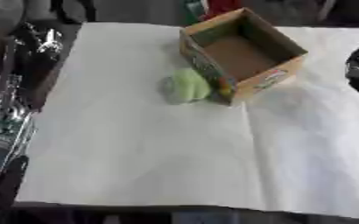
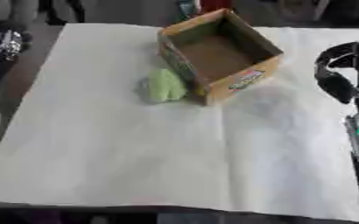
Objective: Pick up objects on the table and place them in the box.
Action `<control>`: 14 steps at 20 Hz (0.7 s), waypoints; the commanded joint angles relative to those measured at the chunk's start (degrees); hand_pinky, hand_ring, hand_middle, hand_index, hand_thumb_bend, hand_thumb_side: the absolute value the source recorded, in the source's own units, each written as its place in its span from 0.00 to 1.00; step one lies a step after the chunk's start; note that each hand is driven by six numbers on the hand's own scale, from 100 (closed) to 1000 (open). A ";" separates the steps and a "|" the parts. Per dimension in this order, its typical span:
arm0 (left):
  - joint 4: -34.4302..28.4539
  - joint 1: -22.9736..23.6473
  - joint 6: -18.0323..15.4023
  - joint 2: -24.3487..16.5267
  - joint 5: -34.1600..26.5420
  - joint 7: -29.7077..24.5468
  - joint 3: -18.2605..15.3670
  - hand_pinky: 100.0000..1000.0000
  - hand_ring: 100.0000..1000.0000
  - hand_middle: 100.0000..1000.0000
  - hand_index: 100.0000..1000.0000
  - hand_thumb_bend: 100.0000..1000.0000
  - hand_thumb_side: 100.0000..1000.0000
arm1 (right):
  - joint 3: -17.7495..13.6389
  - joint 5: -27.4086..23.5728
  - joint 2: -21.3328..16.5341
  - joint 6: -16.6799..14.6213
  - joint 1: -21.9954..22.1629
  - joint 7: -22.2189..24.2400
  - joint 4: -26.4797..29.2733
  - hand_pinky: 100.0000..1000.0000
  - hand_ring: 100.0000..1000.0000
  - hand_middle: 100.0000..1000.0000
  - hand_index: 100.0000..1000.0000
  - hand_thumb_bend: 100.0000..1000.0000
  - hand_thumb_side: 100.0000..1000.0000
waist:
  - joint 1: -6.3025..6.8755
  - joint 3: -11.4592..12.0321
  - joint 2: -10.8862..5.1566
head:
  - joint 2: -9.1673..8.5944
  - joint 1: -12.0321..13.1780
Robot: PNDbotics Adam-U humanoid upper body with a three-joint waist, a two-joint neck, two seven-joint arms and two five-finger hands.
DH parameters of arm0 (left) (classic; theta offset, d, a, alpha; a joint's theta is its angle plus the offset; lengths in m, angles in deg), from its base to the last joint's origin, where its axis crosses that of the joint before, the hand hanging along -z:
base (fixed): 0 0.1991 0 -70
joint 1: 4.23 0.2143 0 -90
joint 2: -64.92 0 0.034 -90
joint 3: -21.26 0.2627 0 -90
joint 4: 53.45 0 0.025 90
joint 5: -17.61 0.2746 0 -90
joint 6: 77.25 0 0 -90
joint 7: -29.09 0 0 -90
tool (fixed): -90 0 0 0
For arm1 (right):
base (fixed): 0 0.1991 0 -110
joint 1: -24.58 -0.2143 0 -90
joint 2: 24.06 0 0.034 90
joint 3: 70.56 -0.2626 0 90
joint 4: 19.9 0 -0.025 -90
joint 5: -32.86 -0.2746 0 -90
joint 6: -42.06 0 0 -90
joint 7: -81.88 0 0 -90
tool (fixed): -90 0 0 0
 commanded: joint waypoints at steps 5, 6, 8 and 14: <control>-1.05 -0.67 -0.08 -1.02 -0.04 -0.19 -0.16 0.75 0.68 0.62 0.62 0.00 0.36 | -0.32 -0.13 -0.92 0.04 -0.87 -0.15 1.35 0.59 0.45 0.45 0.74 0.00 0.00 | 0.01 -0.03 -0.75 | 0.32 0.25; -1.06 -0.68 -0.08 -1.02 -0.04 -0.20 -0.16 0.75 0.68 0.62 0.62 0.00 0.36 | -0.32 -0.13 -0.92 0.05 -0.88 -0.15 1.34 0.59 0.45 0.45 0.74 0.00 0.00 | 0.01 -0.03 -0.75 | 0.32 0.26; -1.07 -0.70 -0.09 -1.02 -0.03 -0.21 -0.17 0.75 0.68 0.62 0.62 0.00 0.36 | -0.32 -0.13 -0.90 0.06 -0.89 -0.15 1.34 0.59 0.45 0.45 0.74 0.00 0.00 | 0.00 -0.04 -0.76 | 0.32 0.26; -0.99 -0.83 -0.06 -1.09 0.05 -0.45 0.02 0.75 0.69 0.62 0.62 0.00 0.37 | -0.32 -0.34 -0.87 0.08 -0.80 -0.18 1.36 0.59 0.45 0.45 0.74 0.00 0.00 | 0.04 -0.17 -0.74 | 0.32 0.17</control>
